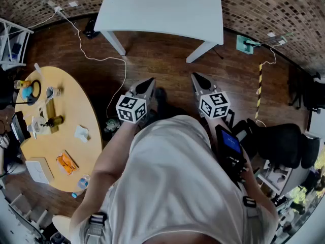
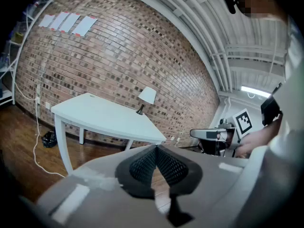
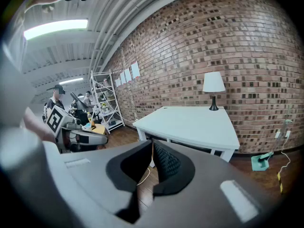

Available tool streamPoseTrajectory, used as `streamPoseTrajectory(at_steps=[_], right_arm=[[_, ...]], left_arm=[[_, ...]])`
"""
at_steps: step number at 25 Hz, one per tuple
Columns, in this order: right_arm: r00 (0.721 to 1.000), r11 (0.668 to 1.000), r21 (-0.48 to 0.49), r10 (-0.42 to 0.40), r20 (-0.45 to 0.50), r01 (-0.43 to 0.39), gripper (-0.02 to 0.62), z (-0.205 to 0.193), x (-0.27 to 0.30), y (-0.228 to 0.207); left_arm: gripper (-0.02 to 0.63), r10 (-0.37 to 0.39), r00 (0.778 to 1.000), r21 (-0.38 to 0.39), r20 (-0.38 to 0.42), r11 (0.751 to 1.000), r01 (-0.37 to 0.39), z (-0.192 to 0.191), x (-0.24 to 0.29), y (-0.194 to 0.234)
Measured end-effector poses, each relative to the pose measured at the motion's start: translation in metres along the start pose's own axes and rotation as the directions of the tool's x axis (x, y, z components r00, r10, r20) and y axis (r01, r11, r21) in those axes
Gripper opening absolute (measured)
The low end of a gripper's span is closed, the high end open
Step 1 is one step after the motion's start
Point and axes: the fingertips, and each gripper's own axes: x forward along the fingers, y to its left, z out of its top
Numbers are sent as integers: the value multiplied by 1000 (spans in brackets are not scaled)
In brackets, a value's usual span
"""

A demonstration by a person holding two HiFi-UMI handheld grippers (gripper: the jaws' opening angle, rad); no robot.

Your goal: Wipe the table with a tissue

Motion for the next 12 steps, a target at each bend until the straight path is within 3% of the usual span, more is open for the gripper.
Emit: streamPoseTrajectory(at_steps=[7, 12], right_arm=[[993, 992, -34, 119, 12, -118, 15, 47, 80, -1], [955, 953, -74, 296, 2, -295, 15, 77, 146, 30]], left_arm=[[5, 128, 991, -4, 43, 992, -128, 40, -3, 52], [5, 300, 949, -54, 95, 954, -296, 67, -27, 95]])
